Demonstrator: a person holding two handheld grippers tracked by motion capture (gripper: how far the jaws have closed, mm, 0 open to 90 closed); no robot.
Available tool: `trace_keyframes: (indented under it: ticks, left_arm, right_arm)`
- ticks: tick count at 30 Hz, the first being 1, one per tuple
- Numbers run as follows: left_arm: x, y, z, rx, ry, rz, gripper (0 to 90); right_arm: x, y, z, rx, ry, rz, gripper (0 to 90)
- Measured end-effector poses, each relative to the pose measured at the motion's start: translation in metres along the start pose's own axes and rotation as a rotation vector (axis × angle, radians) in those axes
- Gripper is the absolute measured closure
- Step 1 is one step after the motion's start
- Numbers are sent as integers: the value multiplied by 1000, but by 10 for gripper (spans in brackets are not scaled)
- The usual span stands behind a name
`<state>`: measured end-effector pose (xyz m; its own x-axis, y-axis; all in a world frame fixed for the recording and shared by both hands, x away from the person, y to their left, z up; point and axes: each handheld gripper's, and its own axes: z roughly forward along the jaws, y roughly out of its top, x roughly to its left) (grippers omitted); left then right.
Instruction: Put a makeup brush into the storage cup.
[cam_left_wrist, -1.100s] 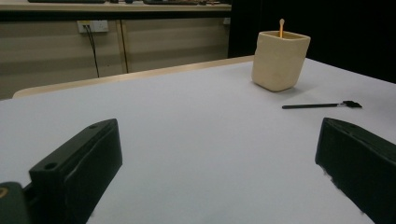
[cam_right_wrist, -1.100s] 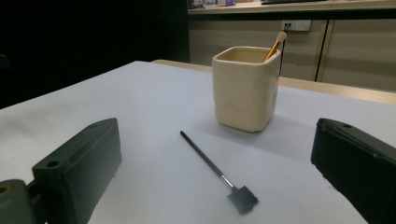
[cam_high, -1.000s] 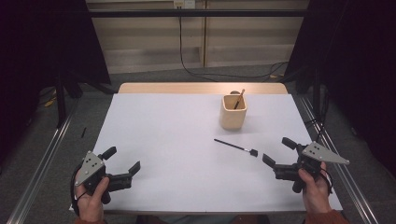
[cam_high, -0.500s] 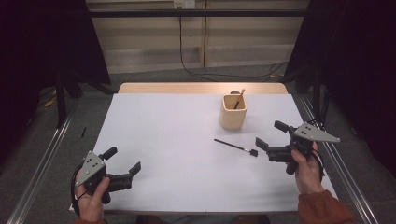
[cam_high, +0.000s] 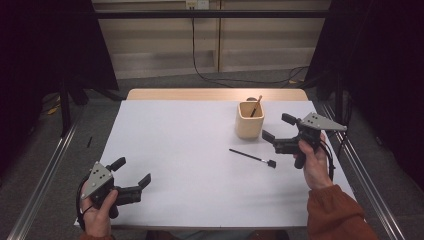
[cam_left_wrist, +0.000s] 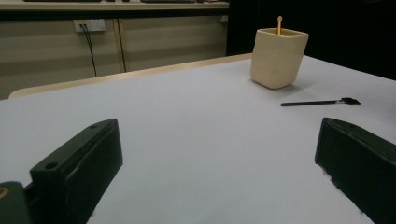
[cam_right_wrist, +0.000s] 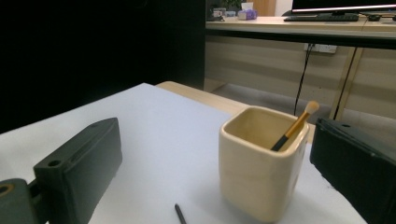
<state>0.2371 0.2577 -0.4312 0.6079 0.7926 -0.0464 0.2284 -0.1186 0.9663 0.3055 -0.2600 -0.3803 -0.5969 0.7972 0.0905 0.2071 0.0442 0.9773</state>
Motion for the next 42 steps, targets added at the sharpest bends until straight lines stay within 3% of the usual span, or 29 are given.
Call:
trace_keyframes:
  ticks: [14,19,22,28,32,34,42]
  left_arm:
    - [0,0,1,3,-5,5,7]
    - [-1,0,1,4,-6,6,7]
    - [-1,0,1,3,-8,6,7]
    - [-1,0,2,6,-12,12,8]
    - [-1,0,2,5,-12,10,8]
    - [-1,0,2,6,-11,11,8]
    - [0,0,2,8,-11,13,9]
  right_arm:
    - [-13,23,29,-6,-9,-33,13]
    - [-13,25,33,-9,5,-6,36]
    - [-13,24,34,22,7,-3,47]
    - [-18,23,30,111,25,14,42]
    - [-20,23,26,185,35,-30,139]
    - [-21,22,25,232,89,-25,149]
    - [-20,15,31,458,139,-34,89]
